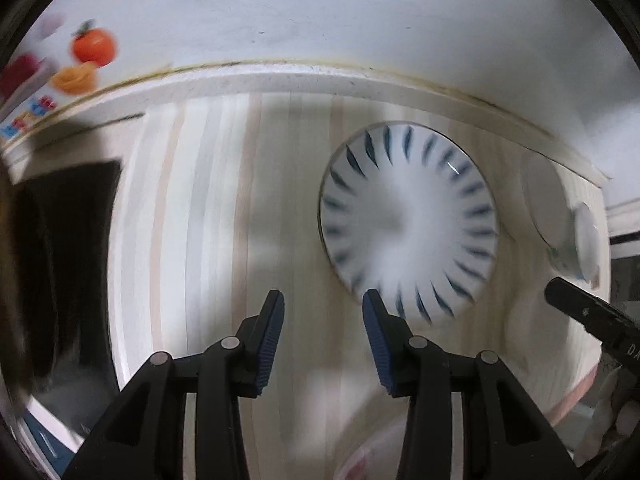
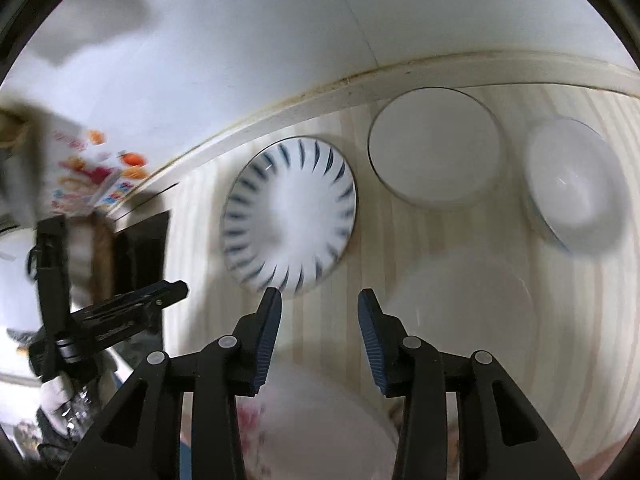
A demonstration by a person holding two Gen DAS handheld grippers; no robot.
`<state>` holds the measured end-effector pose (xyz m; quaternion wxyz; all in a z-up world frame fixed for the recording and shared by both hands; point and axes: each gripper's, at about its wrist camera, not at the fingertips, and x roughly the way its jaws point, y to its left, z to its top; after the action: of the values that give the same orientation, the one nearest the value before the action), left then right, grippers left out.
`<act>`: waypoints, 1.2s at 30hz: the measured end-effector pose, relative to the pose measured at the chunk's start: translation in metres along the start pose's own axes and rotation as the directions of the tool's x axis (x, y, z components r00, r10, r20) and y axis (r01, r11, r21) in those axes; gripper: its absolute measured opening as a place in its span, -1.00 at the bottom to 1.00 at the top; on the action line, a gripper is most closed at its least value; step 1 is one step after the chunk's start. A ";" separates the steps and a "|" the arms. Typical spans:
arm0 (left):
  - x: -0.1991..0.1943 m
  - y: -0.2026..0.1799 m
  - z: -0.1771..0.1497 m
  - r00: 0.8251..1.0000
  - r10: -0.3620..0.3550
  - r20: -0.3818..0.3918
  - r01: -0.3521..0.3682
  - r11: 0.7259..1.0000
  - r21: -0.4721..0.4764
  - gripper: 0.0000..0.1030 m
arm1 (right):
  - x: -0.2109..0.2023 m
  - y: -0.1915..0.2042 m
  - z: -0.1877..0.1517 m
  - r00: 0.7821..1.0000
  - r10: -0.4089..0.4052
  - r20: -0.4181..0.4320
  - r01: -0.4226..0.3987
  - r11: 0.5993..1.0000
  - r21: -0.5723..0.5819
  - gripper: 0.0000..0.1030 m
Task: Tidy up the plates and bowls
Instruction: 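Grip the blue-leaf-patterned plate rim with both grippers, then carry the blue-leaf plate onto the plate stack and open both grippers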
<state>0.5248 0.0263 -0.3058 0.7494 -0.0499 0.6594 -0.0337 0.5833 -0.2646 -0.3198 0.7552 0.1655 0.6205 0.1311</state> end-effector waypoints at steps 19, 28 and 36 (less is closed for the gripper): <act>0.081 -0.017 0.068 0.993 -0.017 -0.120 0.034 0.989 0.145 -0.50 | 0.091 -0.013 0.045 0.990 -0.122 -0.071 0.125 0.991 0.040 -0.80; 0.051 -0.025 0.040 0.997 -0.011 -0.078 0.022 0.989 0.146 -0.52 | 0.073 -0.009 0.038 0.994 -0.093 -0.061 0.094 0.995 0.022 -0.80; 0.000 -0.023 0.012 1.000 -0.026 -0.009 0.027 0.989 0.145 -0.52 | 0.030 0.009 0.015 0.997 -0.064 -0.034 0.063 0.997 -0.044 -0.80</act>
<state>0.5370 0.0041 -0.3017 0.7481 -0.0038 0.6572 -0.0917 0.6038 -0.2454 -0.3404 0.7512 0.1270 0.6359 0.1232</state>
